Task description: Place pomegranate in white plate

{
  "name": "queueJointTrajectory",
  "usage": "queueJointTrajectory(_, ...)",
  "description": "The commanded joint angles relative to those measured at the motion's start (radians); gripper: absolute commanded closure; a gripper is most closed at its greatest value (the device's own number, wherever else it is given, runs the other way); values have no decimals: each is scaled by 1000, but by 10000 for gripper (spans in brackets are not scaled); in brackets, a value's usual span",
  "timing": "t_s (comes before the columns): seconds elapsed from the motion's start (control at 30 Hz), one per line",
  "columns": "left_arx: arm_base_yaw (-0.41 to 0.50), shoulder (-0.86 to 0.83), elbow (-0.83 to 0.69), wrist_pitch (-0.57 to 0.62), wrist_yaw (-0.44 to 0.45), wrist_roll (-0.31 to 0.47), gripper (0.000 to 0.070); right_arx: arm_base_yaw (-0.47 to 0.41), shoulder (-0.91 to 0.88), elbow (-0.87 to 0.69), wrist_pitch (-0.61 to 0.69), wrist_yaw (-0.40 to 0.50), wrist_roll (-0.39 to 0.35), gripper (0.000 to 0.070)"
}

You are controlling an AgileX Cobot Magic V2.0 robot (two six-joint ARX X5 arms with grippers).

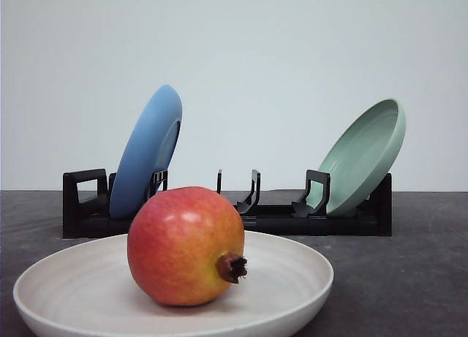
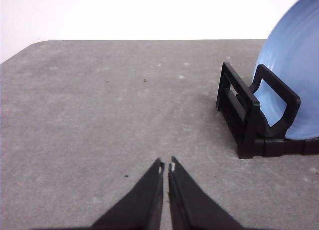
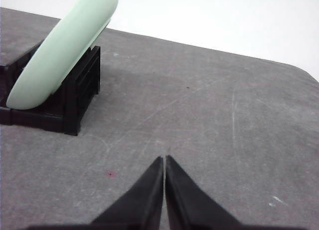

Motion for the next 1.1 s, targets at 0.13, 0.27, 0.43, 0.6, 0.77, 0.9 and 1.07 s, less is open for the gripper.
queueJointTrajectory(0.13,-2,-2,-9,-5,-3,-1,700,-1,-2,-4,11,-1,-6,700)
queueJointTrajectory(0.27,-2,-2,-9,-5,-3,-1,700,-1,-2,-4,11,-1,-6,700)
queueJointTrajectory(0.43,-2,-2,-9,-5,-3,-1,700,-1,-2,-4,11,-1,-6,700)
queueJointTrajectory(0.6,-2,-2,-9,-5,-3,-1,700,-1,-2,-4,11,0,-6,700)
queueJointTrajectory(0.77,-2,-2,-9,-5,-3,-1,700,-1,-2,-4,11,-1,-6,700)
queueJointTrajectory(0.9,-2,-2,-9,-5,-3,-1,700,-1,-2,-4,11,-1,-6,700)
queueJointTrajectory(1.07,-2,-2,-9,-5,-3,-1,700,-1,-2,-4,11,0,-6,700)
